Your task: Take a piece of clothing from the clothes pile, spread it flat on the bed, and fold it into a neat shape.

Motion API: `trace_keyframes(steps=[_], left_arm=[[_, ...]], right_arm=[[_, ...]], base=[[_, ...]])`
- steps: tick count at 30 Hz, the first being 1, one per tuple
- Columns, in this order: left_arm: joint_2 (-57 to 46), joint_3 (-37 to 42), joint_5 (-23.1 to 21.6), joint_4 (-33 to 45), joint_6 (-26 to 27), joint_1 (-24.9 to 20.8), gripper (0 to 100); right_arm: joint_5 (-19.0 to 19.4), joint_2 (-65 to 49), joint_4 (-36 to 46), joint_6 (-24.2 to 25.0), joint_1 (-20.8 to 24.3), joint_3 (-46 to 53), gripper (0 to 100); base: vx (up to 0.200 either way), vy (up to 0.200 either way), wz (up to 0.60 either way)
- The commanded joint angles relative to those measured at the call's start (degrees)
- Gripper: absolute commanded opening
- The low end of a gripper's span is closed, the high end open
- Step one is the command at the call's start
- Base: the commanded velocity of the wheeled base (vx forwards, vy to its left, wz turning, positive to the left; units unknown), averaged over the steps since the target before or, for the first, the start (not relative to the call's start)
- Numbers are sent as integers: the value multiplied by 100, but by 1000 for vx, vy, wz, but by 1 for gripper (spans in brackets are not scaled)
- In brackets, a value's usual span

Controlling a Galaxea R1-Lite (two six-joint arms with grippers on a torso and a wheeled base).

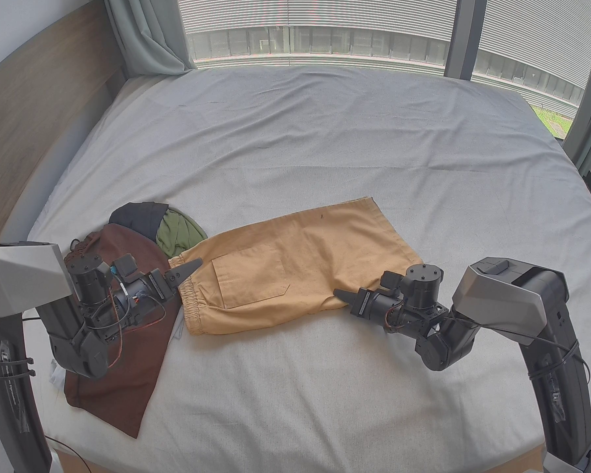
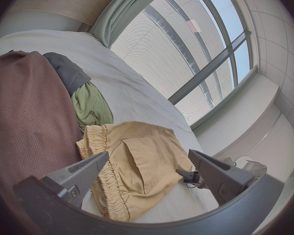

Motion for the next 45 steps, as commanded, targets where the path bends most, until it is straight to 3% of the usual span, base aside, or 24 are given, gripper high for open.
trace_keyframes(steps=[1, 10, 29, 36, 45], left_arm=[[20, 8, -9, -2, 8, 1, 100], [108, 17, -176, -2, 430, 54, 100], [46, 202, -413, -2, 456, 10, 100], [134, 202, -405, -2, 896, 10, 100], [169, 158, -396, -2, 939, -8, 100]], right_arm=[[1, -54, -99, -6, 0, 208, 0], [1, -336, -362, -24, -8, 823, 0], [-8, -1047, -890, -419, -79, 2818, 0], [-52, -1188, -1092, -446, -96, 3486, 0], [-69, -1171, -1505, -463, -123, 3934, 0]], base=[[0, 0, 0], [0, 0, 0], [0, 0, 0], [0, 0, 0], [0, 0, 0]])
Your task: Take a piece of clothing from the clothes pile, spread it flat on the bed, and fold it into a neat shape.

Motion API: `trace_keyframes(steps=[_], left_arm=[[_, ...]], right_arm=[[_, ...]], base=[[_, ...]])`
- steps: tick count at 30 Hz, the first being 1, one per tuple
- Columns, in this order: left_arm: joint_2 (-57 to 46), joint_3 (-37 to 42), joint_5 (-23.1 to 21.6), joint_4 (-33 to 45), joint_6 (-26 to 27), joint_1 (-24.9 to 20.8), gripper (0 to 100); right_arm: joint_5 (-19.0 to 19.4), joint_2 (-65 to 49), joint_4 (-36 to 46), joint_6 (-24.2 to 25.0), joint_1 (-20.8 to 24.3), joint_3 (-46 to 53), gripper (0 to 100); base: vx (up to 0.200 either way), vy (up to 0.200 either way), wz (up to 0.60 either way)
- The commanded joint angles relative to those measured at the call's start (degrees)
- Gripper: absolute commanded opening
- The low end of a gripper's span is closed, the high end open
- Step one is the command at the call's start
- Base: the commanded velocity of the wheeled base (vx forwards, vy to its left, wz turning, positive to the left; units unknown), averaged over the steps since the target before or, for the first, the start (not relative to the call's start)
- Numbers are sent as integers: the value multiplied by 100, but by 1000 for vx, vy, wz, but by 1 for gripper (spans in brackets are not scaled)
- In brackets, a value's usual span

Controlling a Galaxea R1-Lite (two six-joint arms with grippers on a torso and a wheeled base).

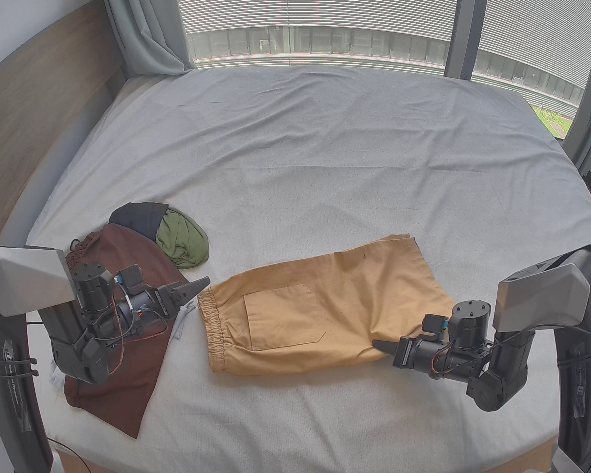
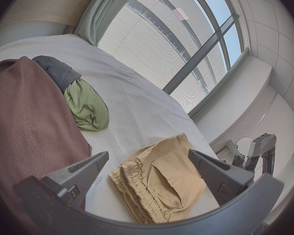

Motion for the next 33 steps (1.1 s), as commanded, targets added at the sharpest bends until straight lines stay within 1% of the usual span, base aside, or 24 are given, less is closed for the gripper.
trace_keyframes(steps=[1, 12, 13, 19, 22, 26, 27, 29, 32, 33], left_arm=[[23, -41, 6, -6, -3, -14, 100], [-56, 12, -2, -6, -38, -128, 100], [-56, 3, -2, -6, -38, -128, 100], [-56, -6, -73, -6, -20, -120, 100], [-56, -24, -213, -6, -3, -102, 100], [-56, -41, -222, -6, -3, -76, 100], [-56, -24, -222, -6, -3, -76, 100], [-65, -32, -222, -6, -3, -67, 100], [-109, -24, -222, -6, 6, -67, 100], [-153, -15, -222, -6, 6, -67, 100]], right_arm=[[-1, -1, -145, 1, 4, 198, 0], [-1, 52, -215, 19, 48, 233, 0], [-1, 61, -215, 19, 57, 224, 100], [-1, 96, -224, 36, 48, 233, 100], [-1, -36, -224, 10, 57, 488, 100], [8, -265, -215, -78, 110, 875, 100], [61, -335, -224, -306, 145, 1077, 100], [201, -511, -224, -614, 154, 1341, 100], [430, -853, -224, -728, 162, 1534, 100], [430, -977, -215, -728, 180, 1569, 100]], base=[[0, 0, 0], [0, 0, 0], [0, 0, 0], [0, 0, 0], [0, 0, 0], [0, 0, 0], [0, 0, 0], [0, 0, 0], [0, 0, 0], [0, 0, 0]])
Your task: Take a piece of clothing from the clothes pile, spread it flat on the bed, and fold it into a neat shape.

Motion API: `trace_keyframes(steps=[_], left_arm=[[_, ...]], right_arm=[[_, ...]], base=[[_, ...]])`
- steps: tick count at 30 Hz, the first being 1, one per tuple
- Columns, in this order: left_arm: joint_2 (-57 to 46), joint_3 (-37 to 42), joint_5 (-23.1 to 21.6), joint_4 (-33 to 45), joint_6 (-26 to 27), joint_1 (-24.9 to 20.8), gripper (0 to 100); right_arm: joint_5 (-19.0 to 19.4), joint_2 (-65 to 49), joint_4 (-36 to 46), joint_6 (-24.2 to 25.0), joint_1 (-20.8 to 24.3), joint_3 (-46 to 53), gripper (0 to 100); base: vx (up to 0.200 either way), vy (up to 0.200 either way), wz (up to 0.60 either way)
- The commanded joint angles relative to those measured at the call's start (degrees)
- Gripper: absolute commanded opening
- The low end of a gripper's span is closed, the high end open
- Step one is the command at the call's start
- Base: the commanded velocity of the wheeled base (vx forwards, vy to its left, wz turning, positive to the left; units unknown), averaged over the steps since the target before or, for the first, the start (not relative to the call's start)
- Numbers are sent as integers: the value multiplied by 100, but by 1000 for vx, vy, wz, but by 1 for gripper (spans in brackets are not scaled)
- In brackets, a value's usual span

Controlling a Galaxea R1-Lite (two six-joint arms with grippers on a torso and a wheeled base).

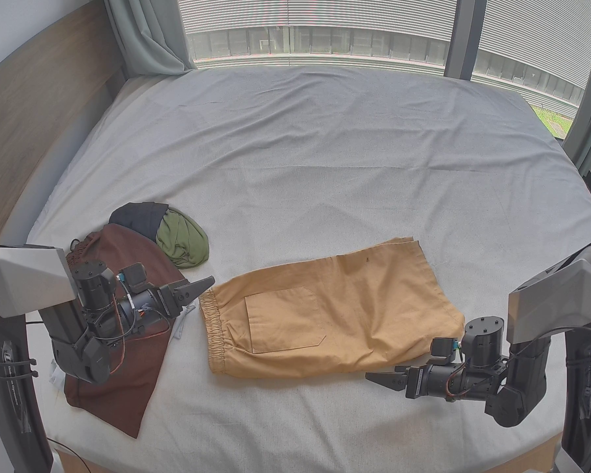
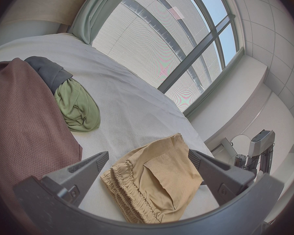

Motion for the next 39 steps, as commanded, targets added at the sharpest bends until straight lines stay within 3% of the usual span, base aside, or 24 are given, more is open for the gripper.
trace_keyframes(steps=[1, 8, 20, 39], left_arm=[[-91, 18, 0, -1, 3, 11, 100], [-266, 194, -9, -1, 3, -42, 100], [-451, 396, -18, -1, 276, -253, 100], [-108, 563, -9, 8, 258, -244, 100]], right_arm=[[164, -599, -5, -85, 51, 352, 100], [182, -1495, -5, -49, 42, 405, 100], [208, -1521, -5, 74, 24, -359, 100], [401, -1724, -5, 223, -442, -386, 100]], base=[[0, 0, 0], [0, 0, 0], [0, 0, 0], [0, 0, 0]])
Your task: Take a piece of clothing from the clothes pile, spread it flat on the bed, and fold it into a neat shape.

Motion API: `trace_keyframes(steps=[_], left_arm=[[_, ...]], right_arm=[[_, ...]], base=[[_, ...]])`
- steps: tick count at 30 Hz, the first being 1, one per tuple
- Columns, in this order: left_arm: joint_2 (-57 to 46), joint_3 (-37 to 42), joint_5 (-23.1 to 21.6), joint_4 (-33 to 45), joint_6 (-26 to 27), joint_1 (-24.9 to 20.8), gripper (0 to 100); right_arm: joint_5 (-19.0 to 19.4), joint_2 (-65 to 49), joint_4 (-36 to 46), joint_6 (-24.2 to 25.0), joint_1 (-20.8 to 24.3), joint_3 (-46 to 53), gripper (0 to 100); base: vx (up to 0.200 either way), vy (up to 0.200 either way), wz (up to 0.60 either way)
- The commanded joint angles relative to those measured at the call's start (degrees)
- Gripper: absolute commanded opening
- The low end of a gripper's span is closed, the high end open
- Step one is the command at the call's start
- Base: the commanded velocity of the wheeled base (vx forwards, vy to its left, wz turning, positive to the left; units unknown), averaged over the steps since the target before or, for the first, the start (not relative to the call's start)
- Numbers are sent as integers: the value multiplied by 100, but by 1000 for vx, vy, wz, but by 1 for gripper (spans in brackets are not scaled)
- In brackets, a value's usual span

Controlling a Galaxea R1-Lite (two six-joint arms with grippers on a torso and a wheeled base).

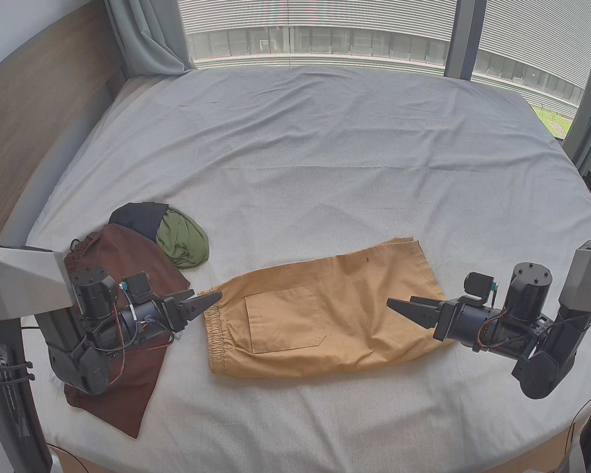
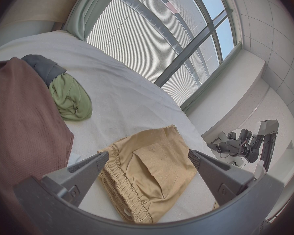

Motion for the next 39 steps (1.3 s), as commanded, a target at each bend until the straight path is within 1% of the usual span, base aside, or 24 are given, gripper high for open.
trace_keyframes(steps=[1, 3, 19, 29, 39], left_arm=[[239, 25, 0, -1, -1, -4, 100], [353, 25, 0, -1, -1, -12, 100], [950, -150, 26, -1, 8, -118, 100], [1074, -150, 61, -1, 25, -56, 100], [1197, -62, 70, -1, 16, -100, 100]], right_arm=[[23, -34, -2, 1, -48, -47, 100], [67, -25, -2, -8, -48, -38, 100], [67, -43, -2, -16, -22, -30, 100], [67, -69, -2, -16, -13, -30, 100], [58, -34, -2, -25, 5, -21, 100]], base=[[0, 0, 0], [0, 0, 0], [0, 0, 0], [0, 0, 0], [0, 0, 0]])
